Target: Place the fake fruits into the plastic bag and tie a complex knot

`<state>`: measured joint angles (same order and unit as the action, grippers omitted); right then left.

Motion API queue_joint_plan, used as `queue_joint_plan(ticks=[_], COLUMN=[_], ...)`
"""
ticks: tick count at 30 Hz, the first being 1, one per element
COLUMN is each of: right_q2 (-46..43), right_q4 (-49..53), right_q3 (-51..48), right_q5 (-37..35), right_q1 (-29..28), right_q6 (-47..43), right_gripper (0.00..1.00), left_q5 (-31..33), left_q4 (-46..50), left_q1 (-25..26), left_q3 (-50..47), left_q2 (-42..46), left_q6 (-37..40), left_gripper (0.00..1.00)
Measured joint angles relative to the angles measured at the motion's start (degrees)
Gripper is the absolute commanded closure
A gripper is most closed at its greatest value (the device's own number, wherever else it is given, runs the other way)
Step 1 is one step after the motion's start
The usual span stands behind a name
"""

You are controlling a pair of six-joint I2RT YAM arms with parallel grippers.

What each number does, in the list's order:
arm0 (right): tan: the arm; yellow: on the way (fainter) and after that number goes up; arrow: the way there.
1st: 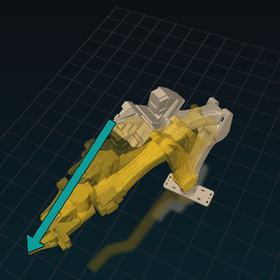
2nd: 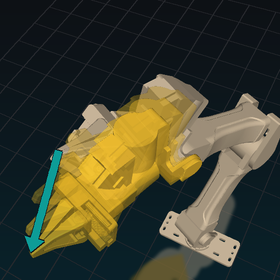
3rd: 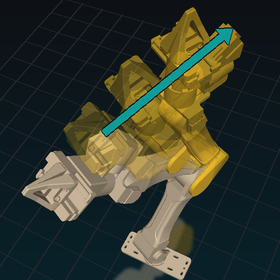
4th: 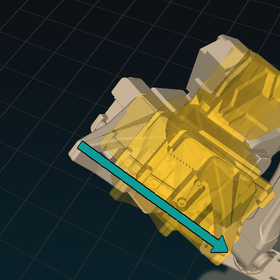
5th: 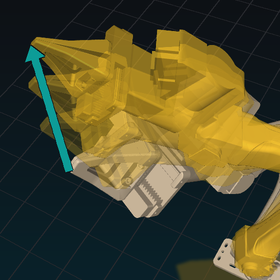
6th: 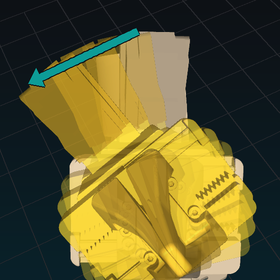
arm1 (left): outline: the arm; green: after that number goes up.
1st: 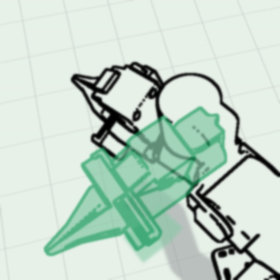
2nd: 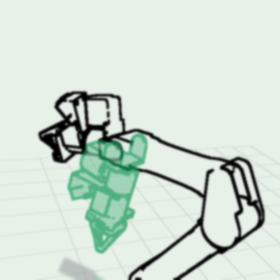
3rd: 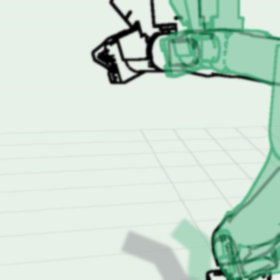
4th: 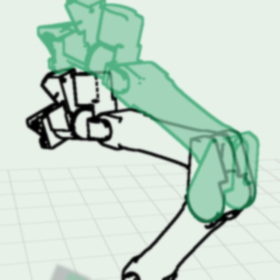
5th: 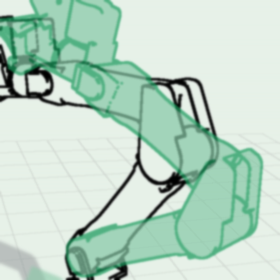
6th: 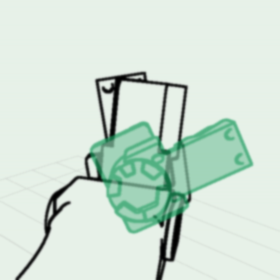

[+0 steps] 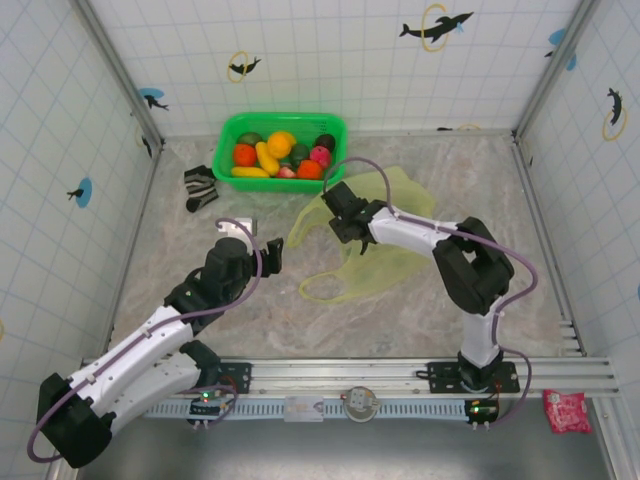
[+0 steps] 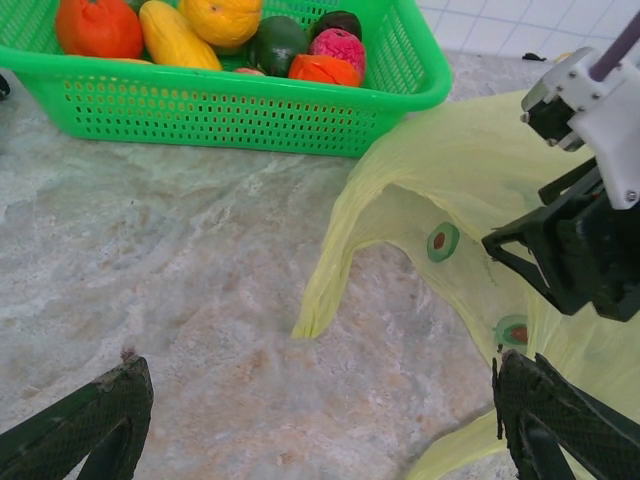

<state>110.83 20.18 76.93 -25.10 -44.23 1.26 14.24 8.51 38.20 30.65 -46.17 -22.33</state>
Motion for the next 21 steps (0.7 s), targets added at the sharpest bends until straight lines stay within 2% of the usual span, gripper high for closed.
queue_joint_plan(ticks=[2,4,6,8,15,21], right_q2=[0.79,0.96,0.94,0.87,-2.71,-12.94], right_q4=[0.52,1.33,1.66,1.81,2.38,-0.02], right_q3=[0.28,0.28,0.37,0.44,0.42,-2.38], right_q5=[0.22,1.22,2.64,4.68,13.35,23.02], right_q1=[0.07,0.11,0.15,0.44,3.08,7.23], right_q6=[-0.48,-1.14,-1.97,-2.91,-5.53,-6.67], right_gripper=[0.64,0.77,0.91,0.98,1.0,1.0], left_q5=[0.02,0.11,0.15,-0.07,-1.51,-5.38], left_q4=[-0.09,-0.46,-0.76,-1.14,-5.01,-9.33], left_q1=[0.0,0.0,0.0,0.0,0.0,0.02], left_q3=[-0.11,-0.59,-1.22,-1.62,-3.93,-6.43], left_q2=[0.0,0.02,0.02,-0.04,-0.76,-1.84], left_q6=[0.02,0.02,0.13,0.81,2.95,8.07], left_gripper=[0.11,0.12,0.2,0.22,0.18,0.14])
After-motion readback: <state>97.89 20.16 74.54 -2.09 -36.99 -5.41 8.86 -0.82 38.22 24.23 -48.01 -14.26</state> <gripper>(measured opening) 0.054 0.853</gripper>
